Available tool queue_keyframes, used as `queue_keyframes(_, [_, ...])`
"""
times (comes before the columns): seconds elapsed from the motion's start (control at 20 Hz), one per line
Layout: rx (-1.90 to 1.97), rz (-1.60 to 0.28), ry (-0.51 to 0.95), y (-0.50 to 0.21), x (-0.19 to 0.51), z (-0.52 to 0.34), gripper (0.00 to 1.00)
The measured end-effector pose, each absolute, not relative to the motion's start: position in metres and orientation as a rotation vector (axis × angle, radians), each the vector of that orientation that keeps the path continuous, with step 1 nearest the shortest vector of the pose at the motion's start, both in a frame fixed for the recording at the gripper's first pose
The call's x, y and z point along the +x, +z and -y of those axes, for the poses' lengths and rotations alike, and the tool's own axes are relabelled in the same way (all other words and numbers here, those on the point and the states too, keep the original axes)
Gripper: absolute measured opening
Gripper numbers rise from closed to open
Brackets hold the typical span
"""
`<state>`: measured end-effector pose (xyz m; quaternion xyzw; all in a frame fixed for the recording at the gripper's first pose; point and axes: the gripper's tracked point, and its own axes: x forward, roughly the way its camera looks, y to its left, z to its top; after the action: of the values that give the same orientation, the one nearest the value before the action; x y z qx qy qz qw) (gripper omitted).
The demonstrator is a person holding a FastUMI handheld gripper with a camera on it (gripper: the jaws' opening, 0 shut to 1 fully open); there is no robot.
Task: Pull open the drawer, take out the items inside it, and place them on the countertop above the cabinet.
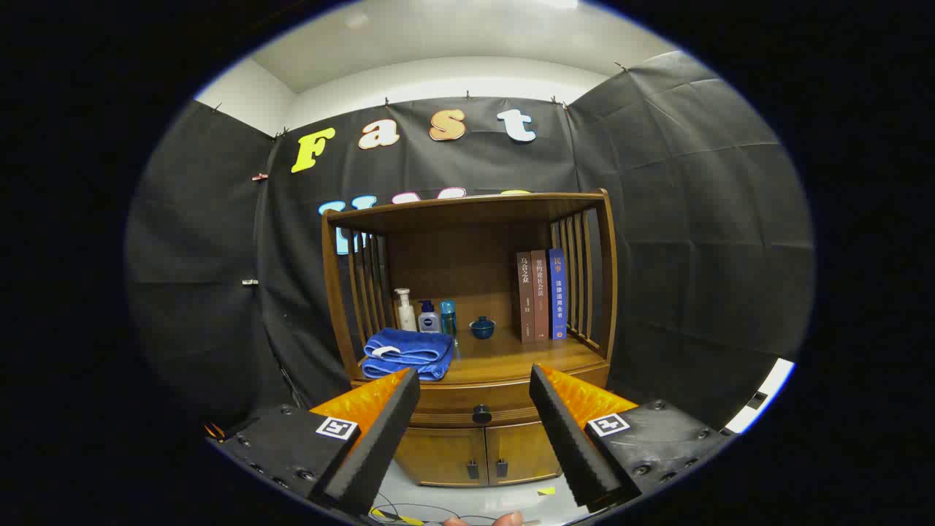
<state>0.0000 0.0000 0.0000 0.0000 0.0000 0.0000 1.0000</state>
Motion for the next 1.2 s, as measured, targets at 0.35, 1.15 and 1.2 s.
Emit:
queue_keyframes(0.35, [-0.047,0.018,0.017,0.017,-0.015,-0.009,0.99])
queue_keyframes(1.15, [-0.037,0.026,0.024,0.017,-0.013,-0.014,0.99])
queue_keyframes(1.2, [-0.026,0.03,0.03,0.013,-0.01,-0.015,0.99])
